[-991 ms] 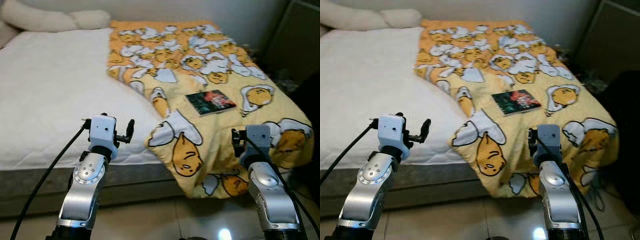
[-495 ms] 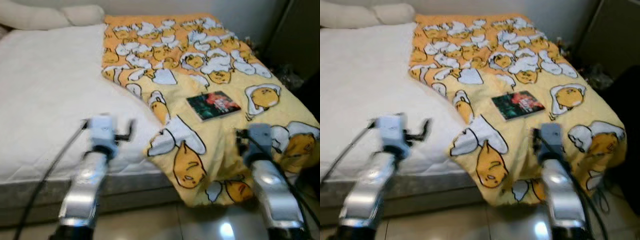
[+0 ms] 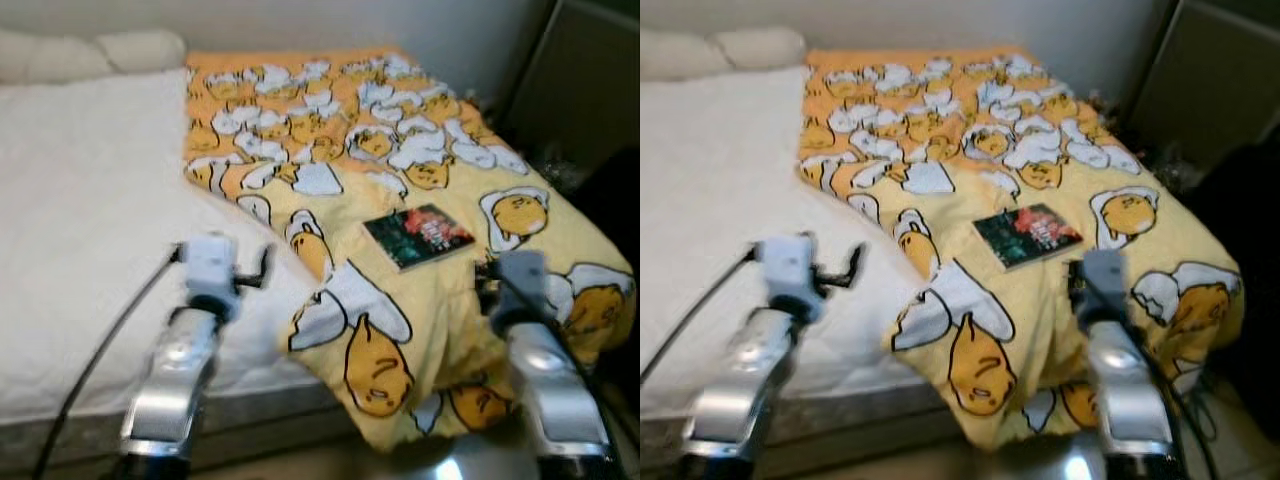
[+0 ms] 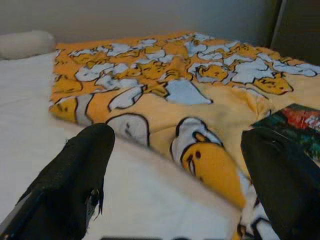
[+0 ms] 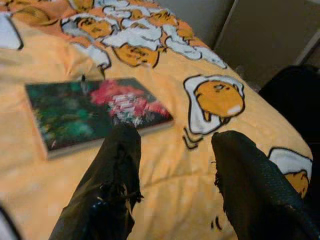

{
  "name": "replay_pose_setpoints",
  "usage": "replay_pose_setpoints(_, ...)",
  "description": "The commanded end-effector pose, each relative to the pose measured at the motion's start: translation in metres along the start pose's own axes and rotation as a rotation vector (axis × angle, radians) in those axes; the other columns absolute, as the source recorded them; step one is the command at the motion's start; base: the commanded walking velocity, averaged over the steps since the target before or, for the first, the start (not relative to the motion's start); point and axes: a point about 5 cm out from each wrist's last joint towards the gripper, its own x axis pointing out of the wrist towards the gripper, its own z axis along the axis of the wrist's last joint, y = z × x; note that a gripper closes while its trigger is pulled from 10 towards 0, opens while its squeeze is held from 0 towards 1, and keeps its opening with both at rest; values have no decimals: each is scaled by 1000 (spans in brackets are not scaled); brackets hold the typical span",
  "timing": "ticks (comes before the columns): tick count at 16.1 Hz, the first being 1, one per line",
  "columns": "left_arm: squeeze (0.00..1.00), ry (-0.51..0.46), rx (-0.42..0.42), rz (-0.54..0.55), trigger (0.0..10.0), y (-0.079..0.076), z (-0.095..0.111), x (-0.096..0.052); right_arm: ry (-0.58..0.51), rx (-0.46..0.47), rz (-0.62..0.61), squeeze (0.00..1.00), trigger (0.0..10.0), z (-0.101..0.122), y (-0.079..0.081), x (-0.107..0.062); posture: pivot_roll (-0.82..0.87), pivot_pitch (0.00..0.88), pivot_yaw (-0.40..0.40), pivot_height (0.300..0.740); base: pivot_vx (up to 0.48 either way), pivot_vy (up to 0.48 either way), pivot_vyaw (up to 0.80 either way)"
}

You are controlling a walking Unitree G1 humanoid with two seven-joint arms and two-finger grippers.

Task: Clean up the room

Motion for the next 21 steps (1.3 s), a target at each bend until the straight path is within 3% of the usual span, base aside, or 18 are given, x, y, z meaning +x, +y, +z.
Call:
replay_pose_setpoints(1, 1000, -8, 18, 24, 10000, 7, 2, -1, -11, 2, 28, 0, 10000, 5, 7, 2, 45, 0, -30, 740, 349, 0, -800)
replay_pose_setpoints(10, 1000, -10, 11, 36, 10000, 5, 1, -2, 1, -10, 115, 0, 10000, 5, 16, 5, 47, 0, -51, 740, 335, 0, -47)
replay_pose_setpoints(21, 1000, 14, 64, -23, 10000, 4, 0, -5, 48, 98, 135, 0, 10000, -3, 19, 13, 84, 0, -32, 740, 0, 0, 0)
